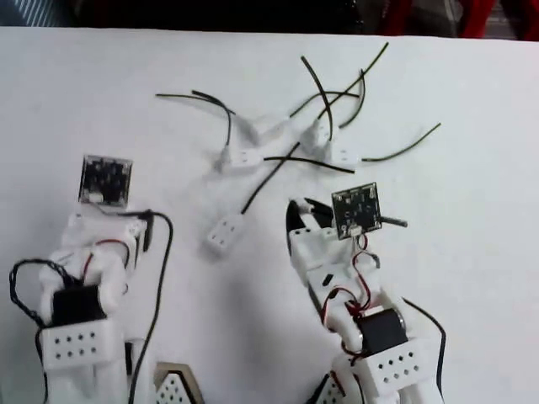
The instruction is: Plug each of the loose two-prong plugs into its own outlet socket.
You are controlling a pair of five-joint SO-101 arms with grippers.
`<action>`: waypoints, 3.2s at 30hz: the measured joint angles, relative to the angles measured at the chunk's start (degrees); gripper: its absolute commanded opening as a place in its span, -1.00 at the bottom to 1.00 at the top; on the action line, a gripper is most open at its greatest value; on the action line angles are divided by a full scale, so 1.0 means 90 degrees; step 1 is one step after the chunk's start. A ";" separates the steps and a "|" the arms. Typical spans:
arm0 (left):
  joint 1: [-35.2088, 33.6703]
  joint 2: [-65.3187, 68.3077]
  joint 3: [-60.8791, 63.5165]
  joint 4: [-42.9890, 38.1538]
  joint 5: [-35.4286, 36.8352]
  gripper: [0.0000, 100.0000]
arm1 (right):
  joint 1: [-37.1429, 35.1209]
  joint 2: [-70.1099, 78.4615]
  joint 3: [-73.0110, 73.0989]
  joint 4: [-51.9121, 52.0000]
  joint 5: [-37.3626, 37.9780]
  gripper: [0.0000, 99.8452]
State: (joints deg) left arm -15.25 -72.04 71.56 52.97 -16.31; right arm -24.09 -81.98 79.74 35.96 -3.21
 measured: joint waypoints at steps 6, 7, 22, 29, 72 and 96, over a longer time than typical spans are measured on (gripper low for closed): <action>0.0000 -0.1065 0.0938 -0.0010 0.0000 -0.56 | -0.0723 0.0000 0.0000 0.0195 0.0293 -0.96; 0.0000 -0.1231 0.1055 -0.0010 0.0000 -0.56 | -0.0821 0.0000 0.0000 0.0195 0.0332 -0.96; 0.0000 -0.3526 0.2413 -0.0020 0.0000 -0.56 | -0.1915 0.2862 -0.1856 0.0195 0.0684 -0.96; 0.0000 -0.3546 0.2852 -0.0020 0.0000 -0.56 | -0.1993 0.4737 -0.3194 0.0195 0.0947 -0.96; 0.0107 -0.3546 0.2852 0.0430 0.0000 -0.56 | -0.2374 0.7336 -0.3292 -0.0879 0.1836 -0.96; 0.0107 -0.3546 0.2852 0.0430 0.0000 -0.56 | -0.2413 0.7531 -0.3731 -0.0088 0.2598 -0.96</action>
State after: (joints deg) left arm -14.29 -103.96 97.23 56.84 -16.31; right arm -45.80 -14.20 46.15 35.16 20.18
